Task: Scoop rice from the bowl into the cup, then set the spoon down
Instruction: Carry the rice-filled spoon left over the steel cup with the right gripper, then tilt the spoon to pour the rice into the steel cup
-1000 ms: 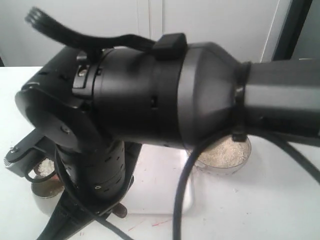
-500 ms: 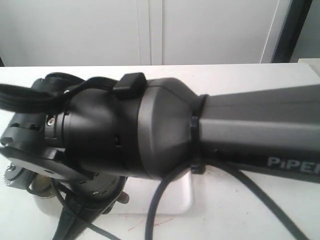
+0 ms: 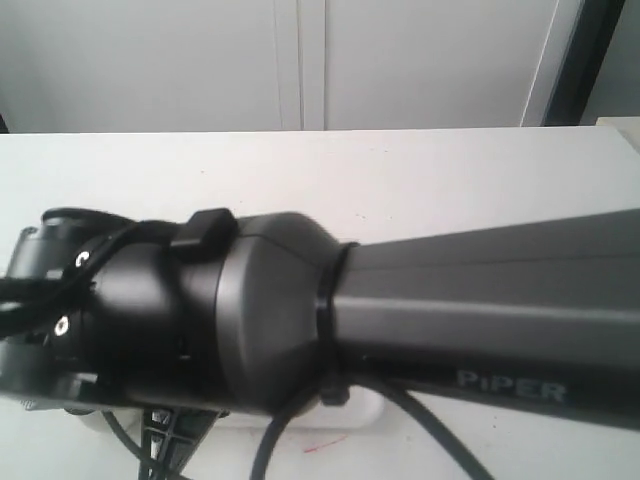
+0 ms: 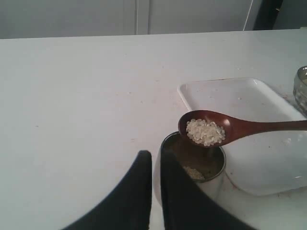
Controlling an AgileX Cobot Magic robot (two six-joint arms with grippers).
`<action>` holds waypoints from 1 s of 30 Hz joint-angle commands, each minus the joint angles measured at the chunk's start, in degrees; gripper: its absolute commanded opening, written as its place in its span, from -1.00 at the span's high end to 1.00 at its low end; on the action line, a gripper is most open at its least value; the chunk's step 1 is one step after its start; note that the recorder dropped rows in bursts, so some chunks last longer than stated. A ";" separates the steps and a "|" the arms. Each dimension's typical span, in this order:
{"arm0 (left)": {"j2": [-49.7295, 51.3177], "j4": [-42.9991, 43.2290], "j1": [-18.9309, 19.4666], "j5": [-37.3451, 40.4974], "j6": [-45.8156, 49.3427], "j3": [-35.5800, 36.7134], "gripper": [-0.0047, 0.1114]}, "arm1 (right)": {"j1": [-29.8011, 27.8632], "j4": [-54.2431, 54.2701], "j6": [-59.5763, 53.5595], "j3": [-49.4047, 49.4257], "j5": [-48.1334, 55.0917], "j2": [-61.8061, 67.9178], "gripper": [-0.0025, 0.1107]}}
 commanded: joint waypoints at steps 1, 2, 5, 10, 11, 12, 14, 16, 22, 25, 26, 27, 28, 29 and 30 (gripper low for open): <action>0.04 -0.55 -0.38 -0.19 -0.03 -0.36 0.67 | 1.90 -6.98 1.39 -0.47 1.26 -0.10 0.96; 0.04 -0.55 -0.38 -0.19 -0.03 -0.36 0.67 | 1.92 -8.13 2.10 -0.47 2.00 -0.10 0.96; 0.04 -0.55 -0.38 -0.19 -0.03 -0.36 0.67 | 1.92 -8.81 2.09 -0.47 3.66 0.04 0.96; 0.04 -0.55 -0.38 -0.19 -0.03 -0.36 0.67 | 1.92 -11.76 2.09 -0.47 3.97 0.17 0.96; 0.04 -0.55 -0.38 -0.19 -0.03 -0.36 0.67 | 1.92 -11.90 2.09 -0.47 3.97 0.19 0.96; 0.04 -0.55 -0.38 -0.19 -0.03 -0.36 0.67 | 1.92 -11.90 1.86 -0.47 3.97 0.19 0.96; 0.04 -0.55 -0.38 -0.19 -0.03 -0.36 0.67 | 2.03 -11.90 1.73 -0.47 3.97 0.29 0.96; 0.04 -0.55 -0.38 -0.19 -0.03 -0.36 0.67 | 2.45 -12.33 1.52 -0.47 3.97 0.52 0.96; 0.04 -0.55 -0.38 -0.19 -0.03 -0.36 0.67 | 3.96 -16.26 0.55 -0.47 3.97 1.16 0.96; 0.04 -0.55 -0.38 -0.19 -0.03 -0.36 0.67 | 4.18 -17.30 0.55 -0.47 3.97 1.67 0.96; 0.04 -0.55 -0.38 -0.19 -0.03 -0.36 0.67 | 4.18 -17.15 0.55 -0.47 3.97 1.79 0.96; 0.04 -0.55 -0.38 -0.19 -0.03 -0.36 0.67 | 4.28 -17.14 0.55 -0.47 3.97 1.80 0.96; 0.04 -0.55 -0.38 -0.19 -0.03 -0.36 0.67 | 4.26 -17.26 0.55 -0.47 3.97 1.90 0.96; 0.04 -0.55 -0.38 -0.19 -0.03 -0.36 0.67 | 4.26 -17.39 0.55 -0.47 3.97 2.01 0.96; 0.04 -0.55 -0.38 -0.19 -0.03 -0.36 0.67 | 4.26 -17.65 0.55 -0.47 3.97 2.12 0.96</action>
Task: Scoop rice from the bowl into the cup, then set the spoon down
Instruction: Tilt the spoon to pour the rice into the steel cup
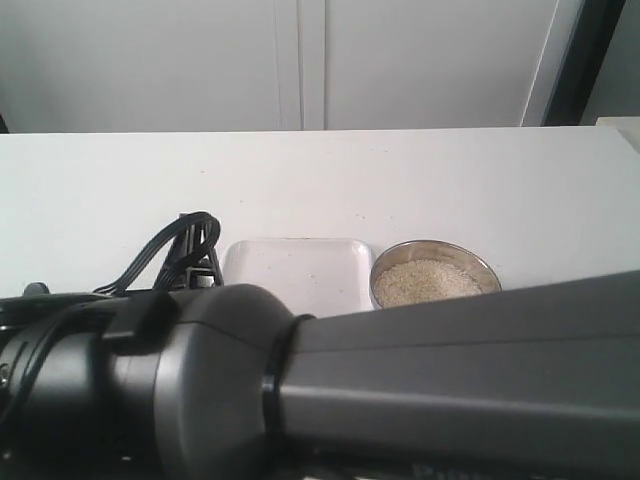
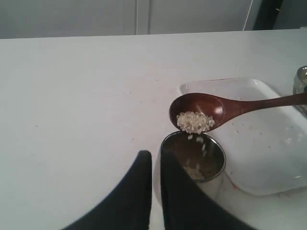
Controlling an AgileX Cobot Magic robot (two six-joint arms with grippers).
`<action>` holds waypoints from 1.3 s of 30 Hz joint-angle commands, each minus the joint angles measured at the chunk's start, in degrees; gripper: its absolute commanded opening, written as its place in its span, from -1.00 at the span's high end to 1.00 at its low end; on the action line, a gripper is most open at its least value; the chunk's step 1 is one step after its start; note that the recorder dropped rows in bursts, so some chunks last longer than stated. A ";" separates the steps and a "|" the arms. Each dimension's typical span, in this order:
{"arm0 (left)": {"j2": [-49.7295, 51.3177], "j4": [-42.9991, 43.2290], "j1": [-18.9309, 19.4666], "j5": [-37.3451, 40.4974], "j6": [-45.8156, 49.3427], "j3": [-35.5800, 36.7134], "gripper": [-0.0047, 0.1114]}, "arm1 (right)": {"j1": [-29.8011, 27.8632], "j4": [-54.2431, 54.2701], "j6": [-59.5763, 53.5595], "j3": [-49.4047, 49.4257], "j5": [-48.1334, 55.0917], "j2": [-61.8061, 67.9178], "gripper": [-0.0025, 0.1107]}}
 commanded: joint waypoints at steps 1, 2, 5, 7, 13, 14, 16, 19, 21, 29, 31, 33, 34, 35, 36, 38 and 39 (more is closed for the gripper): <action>0.04 -0.55 -0.38 -0.19 -0.03 -0.36 0.67 | 0.16 -1.92 -0.38 -0.47 0.29 0.32 0.96; 0.04 -0.55 -0.38 -0.19 -0.03 -0.36 0.67 | 0.16 -2.37 -0.38 -0.47 0.29 0.38 0.96; 0.04 -0.55 -0.38 -0.19 -0.03 -0.36 0.67 | 0.16 -3.81 -0.38 -0.47 0.29 1.13 0.96; 0.04 -0.55 -0.38 -0.19 -0.03 -0.36 0.67 | 0.16 -5.58 -0.38 -0.47 0.29 1.65 0.96; 0.04 -0.55 -0.38 -0.19 -0.03 -0.36 0.67 | 0.16 -8.14 -0.38 -0.47 0.29 2.59 0.96; 0.04 -0.55 -0.38 -0.19 -0.03 -0.36 0.67 | 0.16 -8.04 -0.38 -0.47 0.29 2.60 0.96; 0.04 -0.55 -0.38 -0.19 -0.03 -0.36 0.67 | 0.16 -7.83 -0.38 -0.36 0.29 2.60 0.96; 0.04 -0.55 -0.38 -0.19 -0.03 -0.36 0.67 | 0.16 -7.83 -0.38 0.41 0.29 2.60 0.96; 0.04 -0.55 -0.38 -0.19 -0.03 -0.36 0.67 | 0.16 -7.70 -0.38 1.89 0.29 2.48 0.96; 0.04 -0.55 -0.38 -0.19 -0.03 -0.36 0.67 | 0.31 -9.32 4.42 5.59 0.29 2.48 0.96; 0.04 -0.55 -0.38 -0.19 -0.03 -0.36 0.67 | 0.82 -10.29 4.58 5.59 0.29 2.48 0.96; 0.04 -0.55 -0.38 -0.19 -0.03 -0.36 0.67 | 1.43 -11.03 4.80 5.59 0.29 2.36 0.96; 0.04 -0.55 -0.38 -0.19 -0.03 -0.36 0.67 | 1.74 -11.32 4.85 5.59 0.29 2.26 0.96; 0.04 -0.55 -0.38 -0.19 -0.03 -0.36 0.67 | 1.99 -11.31 4.85 5.59 0.29 2.26 0.96; 0.04 -0.55 -0.38 -0.19 -0.03 -0.36 0.67 | 2.24 -11.43 4.85 5.59 0.29 2.26 0.96; 0.04 -0.55 -0.38 -0.19 -0.03 -0.36 0.67 | 2.50 -11.54 4.94 5.59 0.29 2.26 0.96; 0.04 -0.55 -0.38 -0.19 -0.03 -0.36 0.67 | 2.48 -11.65 5.09 5.59 0.29 2.26 0.96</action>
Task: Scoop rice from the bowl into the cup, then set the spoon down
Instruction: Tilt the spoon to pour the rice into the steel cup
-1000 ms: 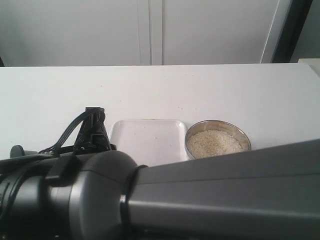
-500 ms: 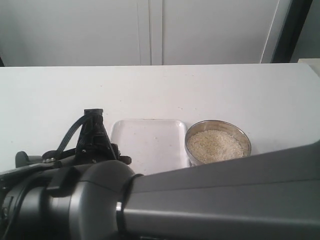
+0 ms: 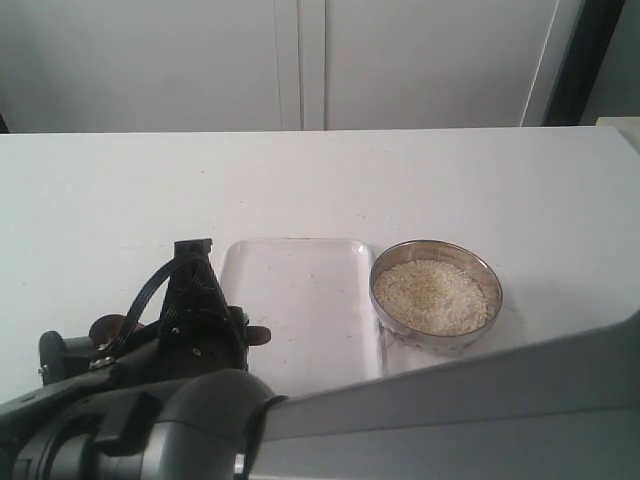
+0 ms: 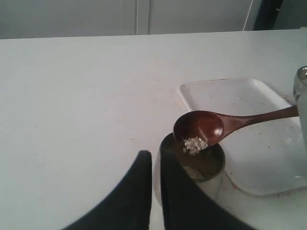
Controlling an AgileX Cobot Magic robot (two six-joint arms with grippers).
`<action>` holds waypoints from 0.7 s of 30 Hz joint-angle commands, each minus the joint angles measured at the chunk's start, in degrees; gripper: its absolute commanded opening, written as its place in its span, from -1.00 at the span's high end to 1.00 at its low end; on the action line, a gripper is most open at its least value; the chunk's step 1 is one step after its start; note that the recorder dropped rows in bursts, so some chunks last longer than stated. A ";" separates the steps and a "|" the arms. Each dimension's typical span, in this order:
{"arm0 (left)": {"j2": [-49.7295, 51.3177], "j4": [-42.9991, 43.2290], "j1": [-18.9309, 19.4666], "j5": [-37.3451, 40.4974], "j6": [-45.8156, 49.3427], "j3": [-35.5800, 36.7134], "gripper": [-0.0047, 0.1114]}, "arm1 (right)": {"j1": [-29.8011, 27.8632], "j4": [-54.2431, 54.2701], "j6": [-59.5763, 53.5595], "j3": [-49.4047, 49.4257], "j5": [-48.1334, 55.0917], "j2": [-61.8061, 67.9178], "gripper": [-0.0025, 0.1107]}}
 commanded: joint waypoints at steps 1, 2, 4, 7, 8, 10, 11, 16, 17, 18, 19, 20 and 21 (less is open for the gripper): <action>0.04 -0.55 -0.38 -0.19 -0.03 -0.36 0.67 | 0.60 -1.46 1.00 0.23 0.32 -0.39 0.96; 0.04 -0.55 -0.38 -0.19 -0.03 -0.36 0.67 | 0.60 -1.46 1.43 0.23 0.32 -0.39 0.96; 0.04 -0.55 -0.38 -0.19 -0.03 -0.36 0.67 | 0.60 -1.46 1.43 0.23 0.32 -0.39 0.96; 0.04 -0.55 -0.38 -0.19 -0.03 -0.36 0.67 | 0.60 -1.60 1.43 0.23 0.32 -0.39 0.96; 0.04 -0.55 -0.38 -0.19 -0.03 -0.36 0.67 | 0.60 -1.60 1.43 0.23 0.32 -0.39 0.96; 0.04 -0.55 -0.38 -0.19 -0.03 -0.36 0.67 | 0.60 -2.37 1.43 0.23 0.32 -0.39 0.96; 0.04 -0.55 -0.38 -0.19 -0.03 -0.36 0.67 | 0.60 -3.00 1.43 0.23 0.32 -0.39 0.96; 0.04 -0.55 -0.38 -0.19 -0.03 -0.36 0.67 | 1.93 -3.39 1.43 0.23 0.32 -1.04 0.96; 0.04 -0.55 -0.38 -0.19 -0.03 -0.36 0.67 | 1.95 -3.57 1.43 0.23 0.32 -1.18 0.96; 0.04 -0.55 -0.38 -0.19 -0.03 -0.36 0.67 | 1.95 -4.01 1.43 0.23 0.32 -1.18 0.96; 0.04 -0.55 -0.38 -0.19 -0.03 -0.36 0.67 | 1.95 -4.45 1.43 0.23 0.32 -1.18 0.96; 0.04 -0.55 -0.38 -0.19 -0.03 -0.36 0.67 | 1.85 -4.44 1.43 0.23 0.32 -1.28 0.96; 0.04 -0.55 -0.38 -0.19 -0.03 -0.36 0.67 | 2.00 -4.06 1.43 0.23 0.32 -1.40 0.96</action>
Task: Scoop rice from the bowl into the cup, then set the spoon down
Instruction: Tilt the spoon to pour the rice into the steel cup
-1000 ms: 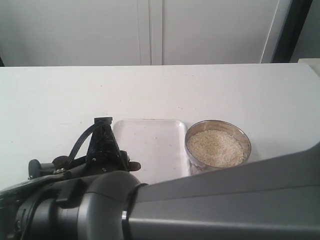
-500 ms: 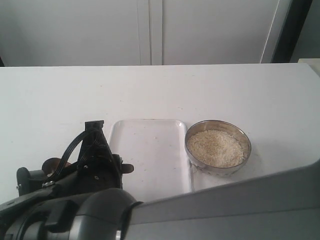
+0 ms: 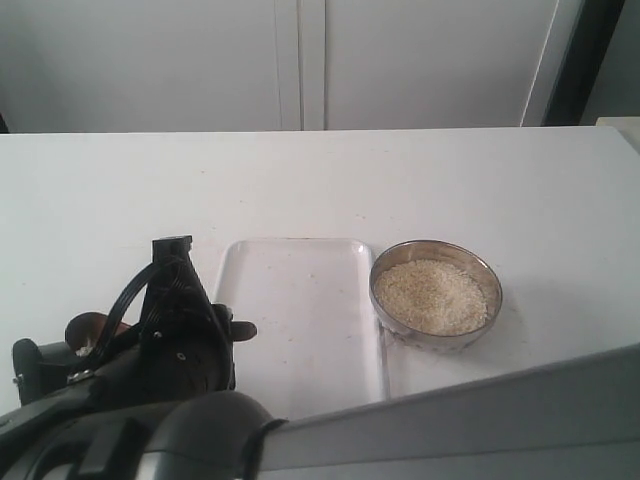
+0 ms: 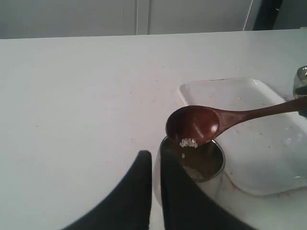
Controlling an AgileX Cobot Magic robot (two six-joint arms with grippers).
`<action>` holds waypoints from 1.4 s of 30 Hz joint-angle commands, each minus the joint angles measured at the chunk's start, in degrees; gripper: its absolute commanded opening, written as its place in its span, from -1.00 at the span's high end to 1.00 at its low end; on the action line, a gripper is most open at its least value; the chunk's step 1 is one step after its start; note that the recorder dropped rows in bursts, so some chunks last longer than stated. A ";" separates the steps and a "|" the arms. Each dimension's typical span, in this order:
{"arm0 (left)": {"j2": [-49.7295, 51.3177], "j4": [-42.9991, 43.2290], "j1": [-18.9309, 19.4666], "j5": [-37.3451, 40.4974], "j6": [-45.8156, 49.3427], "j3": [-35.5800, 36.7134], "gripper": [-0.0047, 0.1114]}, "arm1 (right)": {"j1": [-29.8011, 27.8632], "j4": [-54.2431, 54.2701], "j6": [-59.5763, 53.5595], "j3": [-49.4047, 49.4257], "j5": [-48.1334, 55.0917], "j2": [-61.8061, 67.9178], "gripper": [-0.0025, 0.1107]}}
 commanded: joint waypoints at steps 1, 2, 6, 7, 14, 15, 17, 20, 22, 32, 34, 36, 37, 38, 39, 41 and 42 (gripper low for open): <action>0.04 -0.55 -0.38 -0.19 -0.03 -0.36 0.67 | 0.32 -1.14 0.67 0.23 0.32 -0.90 0.96; 0.04 -0.55 -0.38 -0.19 -0.03 -0.36 0.67 | 0.34 -1.53 0.67 0.23 0.32 -0.90 0.96; 0.04 -0.55 -0.38 -0.19 -0.03 -0.36 0.67 | 0.05 -0.62 -0.14 0.33 0.32 -1.28 0.96; 0.04 -0.55 -0.38 -0.19 -0.03 -0.36 0.67 | -0.52 -1.58 -0.28 0.33 0.32 -1.28 0.96; 0.04 -0.55 -0.38 -0.19 -0.03 -0.36 0.67 | -0.56 -3.12 -0.93 0.33 0.32 -1.31 0.96; 0.04 -0.55 -0.38 -0.19 -0.03 -0.36 0.67 | -0.56 -3.90 -0.93 0.33 0.32 -1.31 0.96; 0.04 -0.55 -0.38 -0.19 -0.03 -0.36 0.67 | -0.66 -5.51 -0.93 0.33 0.32 -1.31 0.96; 0.04 -0.55 -0.38 -0.19 -0.03 -0.36 0.67 | -0.66 -4.72 -1.48 0.33 0.32 -1.41 0.96; 0.04 -0.55 -0.38 -0.19 -0.03 -0.36 0.67 | -0.13 -4.17 -1.48 0.33 0.32 -1.41 0.96; 0.04 -0.55 -0.38 -0.19 -0.03 -0.36 0.67 | -0.23 -6.63 -1.30 3.62 0.32 -1.41 0.96; 0.04 -0.55 -0.38 -0.19 -0.03 -0.36 0.67 | -0.23 -6.63 -1.30 3.61 0.32 -1.41 0.96; 0.04 -0.55 -0.38 -0.19 -0.03 -0.36 0.67 | -0.23 -6.73 -1.30 3.64 0.32 -1.41 0.96; 0.04 -0.55 -0.38 -0.19 -0.03 -0.36 0.67 | -0.23 -6.86 -1.30 3.64 0.32 -1.41 0.96; 0.04 -0.55 -0.38 -0.19 -0.03 -0.36 0.67 | -0.23 -6.98 -1.30 3.64 0.32 -1.41 0.96; 0.04 -0.55 -0.38 -0.19 -0.03 -0.36 0.67 | -0.23 -6.96 -1.30 3.64 0.32 -1.55 0.96; 0.04 -0.55 -0.38 -0.19 -0.03 -0.36 0.67 | -0.23 -6.83 -0.05 3.53 0.32 -2.30 0.96; 0.04 -0.55 -0.38 -0.19 -0.03 -0.36 0.67 | -0.23 -6.11 0.82 3.38 0.32 -3.02 0.96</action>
